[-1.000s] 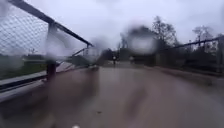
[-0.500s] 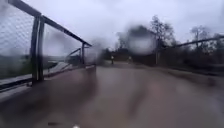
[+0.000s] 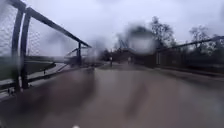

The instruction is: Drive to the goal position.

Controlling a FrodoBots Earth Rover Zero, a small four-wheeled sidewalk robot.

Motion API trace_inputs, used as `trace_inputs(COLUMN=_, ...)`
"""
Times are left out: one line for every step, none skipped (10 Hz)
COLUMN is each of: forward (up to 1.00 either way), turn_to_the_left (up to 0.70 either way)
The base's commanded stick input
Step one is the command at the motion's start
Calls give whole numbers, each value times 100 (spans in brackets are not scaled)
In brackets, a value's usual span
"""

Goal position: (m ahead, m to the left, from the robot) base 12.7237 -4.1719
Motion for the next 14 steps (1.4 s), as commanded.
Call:
trace_inputs(forward=70, turn_to_the_left=0)
trace_inputs(forward=70, turn_to_the_left=0)
trace_inputs(forward=70, turn_to_the_left=0)
trace_inputs(forward=70, turn_to_the_left=0)
trace_inputs(forward=70, turn_to_the_left=0)
trace_inputs(forward=70, turn_to_the_left=0)
trace_inputs(forward=70, turn_to_the_left=0)
trace_inputs(forward=70, turn_to_the_left=0)
trace_inputs(forward=70, turn_to_the_left=0)
trace_inputs(forward=70, turn_to_the_left=0)
trace_inputs(forward=70, turn_to_the_left=0)
trace_inputs(forward=70, turn_to_the_left=0)
trace_inputs(forward=70, turn_to_the_left=0)
trace_inputs(forward=70, turn_to_the_left=0)
